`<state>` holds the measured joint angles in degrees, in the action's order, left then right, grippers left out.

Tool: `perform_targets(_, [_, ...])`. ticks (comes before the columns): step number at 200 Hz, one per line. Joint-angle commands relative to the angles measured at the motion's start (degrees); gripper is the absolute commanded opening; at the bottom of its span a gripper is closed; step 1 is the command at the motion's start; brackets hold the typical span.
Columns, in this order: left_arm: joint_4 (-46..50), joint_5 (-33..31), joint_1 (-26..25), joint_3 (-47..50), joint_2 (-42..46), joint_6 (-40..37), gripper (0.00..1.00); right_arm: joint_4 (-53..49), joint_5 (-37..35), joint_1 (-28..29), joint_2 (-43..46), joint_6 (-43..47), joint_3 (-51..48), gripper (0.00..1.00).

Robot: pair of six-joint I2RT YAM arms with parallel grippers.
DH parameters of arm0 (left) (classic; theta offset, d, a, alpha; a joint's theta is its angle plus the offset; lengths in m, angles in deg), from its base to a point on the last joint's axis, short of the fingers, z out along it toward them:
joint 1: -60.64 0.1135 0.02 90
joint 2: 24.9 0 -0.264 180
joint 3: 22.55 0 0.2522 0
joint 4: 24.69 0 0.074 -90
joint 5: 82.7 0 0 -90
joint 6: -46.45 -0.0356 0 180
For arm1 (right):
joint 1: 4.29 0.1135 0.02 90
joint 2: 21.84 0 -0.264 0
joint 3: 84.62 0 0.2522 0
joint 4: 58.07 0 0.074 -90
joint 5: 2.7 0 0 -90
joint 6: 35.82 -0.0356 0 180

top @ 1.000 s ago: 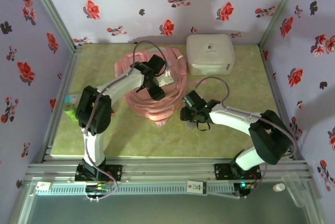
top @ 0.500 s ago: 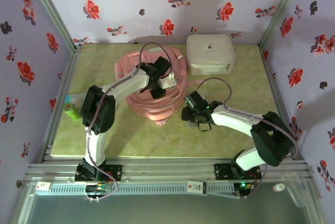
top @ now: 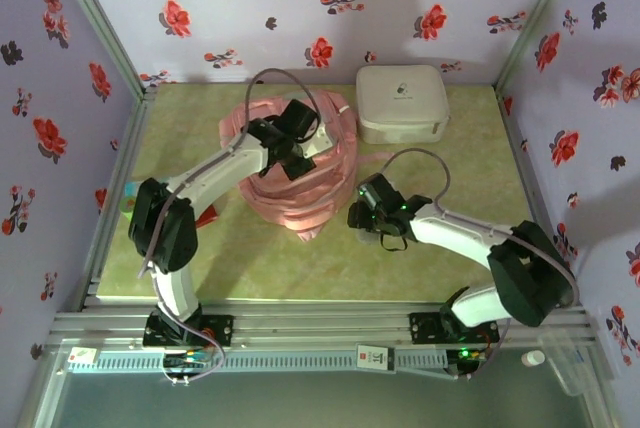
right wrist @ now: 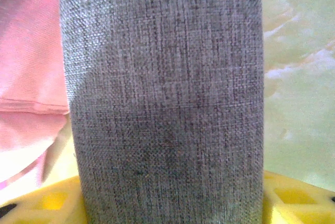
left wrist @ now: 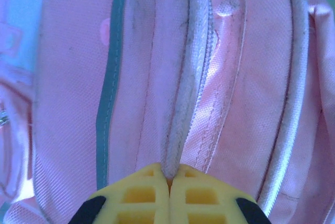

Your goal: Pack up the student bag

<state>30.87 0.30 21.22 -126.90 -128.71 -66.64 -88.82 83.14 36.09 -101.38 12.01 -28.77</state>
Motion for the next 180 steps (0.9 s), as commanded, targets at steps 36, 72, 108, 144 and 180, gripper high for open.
perform_targets(36, [-15.0, 0.4, -0.3, -0.8, 10.4, 11.7, 0.0, 7.4, 8.0, -3.9, 8.9, 2.3, 0.1, 0.63])
perform_targets(72, [-16.8, 0.3, -0.3, -5.2, 10.4, 16.7, 0.0, 11.3, 14.2, -4.2, 7.0, 3.1, 5.4, 0.63])
perform_targets(108, [-18.1, -0.5, -0.3, -8.3, 9.7, 20.9, 0.0, 17.1, 19.0, -4.6, -3.2, -2.7, 12.3, 0.61])
perform_targets(144, [-18.2, -2.0, 0.4, -11.6, 8.0, 25.4, 0.0, 22.4, 21.6, -4.6, -15.3, -7.9, 21.0, 0.59])
perform_targets(180, [-18.0, -2.0, 1.5, -14.2, 6.1, 29.5, 0.0, 31.4, 22.8, -4.5, -26.0, -12.0, 28.6, 0.59])
